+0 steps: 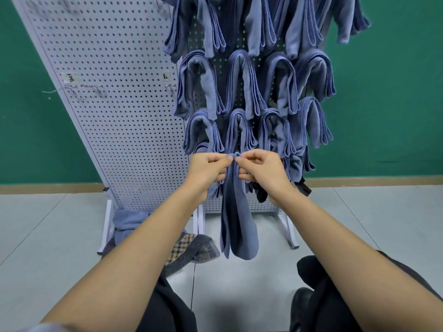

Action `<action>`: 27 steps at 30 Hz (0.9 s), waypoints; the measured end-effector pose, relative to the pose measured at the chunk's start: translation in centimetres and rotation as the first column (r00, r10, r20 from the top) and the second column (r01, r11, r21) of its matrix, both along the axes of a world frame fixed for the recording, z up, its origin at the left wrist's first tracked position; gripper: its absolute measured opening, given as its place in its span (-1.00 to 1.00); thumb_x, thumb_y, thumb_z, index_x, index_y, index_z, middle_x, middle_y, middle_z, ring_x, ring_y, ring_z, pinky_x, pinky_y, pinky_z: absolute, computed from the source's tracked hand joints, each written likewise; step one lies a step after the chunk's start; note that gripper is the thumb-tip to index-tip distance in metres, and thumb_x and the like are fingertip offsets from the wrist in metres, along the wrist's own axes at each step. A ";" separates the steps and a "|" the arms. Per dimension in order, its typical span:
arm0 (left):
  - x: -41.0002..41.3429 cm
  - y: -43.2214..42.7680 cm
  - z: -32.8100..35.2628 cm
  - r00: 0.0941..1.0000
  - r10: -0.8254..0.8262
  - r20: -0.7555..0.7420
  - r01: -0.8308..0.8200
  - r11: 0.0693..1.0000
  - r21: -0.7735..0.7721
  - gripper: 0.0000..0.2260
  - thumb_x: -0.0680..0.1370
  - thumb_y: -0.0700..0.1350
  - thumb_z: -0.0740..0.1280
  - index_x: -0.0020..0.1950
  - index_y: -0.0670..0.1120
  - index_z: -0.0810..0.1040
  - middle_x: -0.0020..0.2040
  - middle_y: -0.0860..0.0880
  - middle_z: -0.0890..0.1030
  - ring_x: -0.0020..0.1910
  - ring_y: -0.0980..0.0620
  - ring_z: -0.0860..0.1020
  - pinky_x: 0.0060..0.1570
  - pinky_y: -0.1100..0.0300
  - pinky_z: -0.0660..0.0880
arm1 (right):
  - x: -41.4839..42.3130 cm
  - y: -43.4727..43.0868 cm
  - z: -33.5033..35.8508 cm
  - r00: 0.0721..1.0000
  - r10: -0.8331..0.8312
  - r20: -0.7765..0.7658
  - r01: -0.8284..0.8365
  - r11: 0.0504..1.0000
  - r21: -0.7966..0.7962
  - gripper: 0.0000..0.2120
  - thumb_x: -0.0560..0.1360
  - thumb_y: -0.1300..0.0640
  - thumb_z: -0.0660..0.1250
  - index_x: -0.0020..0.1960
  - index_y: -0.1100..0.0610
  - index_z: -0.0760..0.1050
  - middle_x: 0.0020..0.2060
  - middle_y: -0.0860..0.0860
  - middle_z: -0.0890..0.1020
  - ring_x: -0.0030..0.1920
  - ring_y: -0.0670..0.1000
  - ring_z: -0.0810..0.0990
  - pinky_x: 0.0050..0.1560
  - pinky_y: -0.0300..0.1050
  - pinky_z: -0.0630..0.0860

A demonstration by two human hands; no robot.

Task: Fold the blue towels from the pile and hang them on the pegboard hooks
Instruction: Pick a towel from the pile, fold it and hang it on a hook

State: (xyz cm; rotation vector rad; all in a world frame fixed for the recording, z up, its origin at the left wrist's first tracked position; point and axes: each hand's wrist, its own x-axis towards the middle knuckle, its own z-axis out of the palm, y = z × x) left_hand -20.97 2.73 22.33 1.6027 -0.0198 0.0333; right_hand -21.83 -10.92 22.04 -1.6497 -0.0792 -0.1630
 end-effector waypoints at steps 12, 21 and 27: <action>0.7 0.9 0.4 0.998 -0.057 0.027 0.054 0.995 0.086 -0.85 0.53 -0.25 0.27 -0.12 -0.25 0.63 -0.40 0.06 0.48 -0.40 0.11 0.35 -0.39 0.33 0.33 | 0.0 -2.8 0.5 0.985 0.160 -0.070 -0.161 0.987 -0.018 -0.69 0.48 0.47 0.24 0.09 0.15 0.52 0.02 0.14 0.60 -0.06 0.00 0.60 0.01 -0.19 0.59; 0.6 4.2 1.8 0.919 -0.390 0.055 0.393 0.915 -0.086 -0.84 0.46 -0.19 0.27 -0.18 -0.05 0.64 -0.22 -0.06 0.49 -0.25 0.07 0.36 -0.24 0.22 0.28 | 2.1 -5.2 -1.3 0.870 0.347 -0.350 -0.330 0.938 0.109 -0.40 0.32 0.07 0.56 0.30 0.08 0.45 -0.21 -0.07 0.66 -0.19 -0.10 0.54 -0.08 -0.18 0.39; 1.8 6.5 1.0 0.987 -0.155 -0.031 0.158 0.975 0.153 -0.83 0.55 -0.24 0.27 -0.06 -0.08 0.65 -0.33 0.05 0.52 -0.33 0.14 0.40 -0.23 0.25 0.31 | 1.9 -5.1 0.3 0.959 0.229 -0.169 -0.232 0.973 0.001 -0.81 0.46 0.27 0.41 0.07 0.15 0.57 -0.12 0.01 0.64 -0.13 -0.09 0.59 -0.15 -0.30 0.55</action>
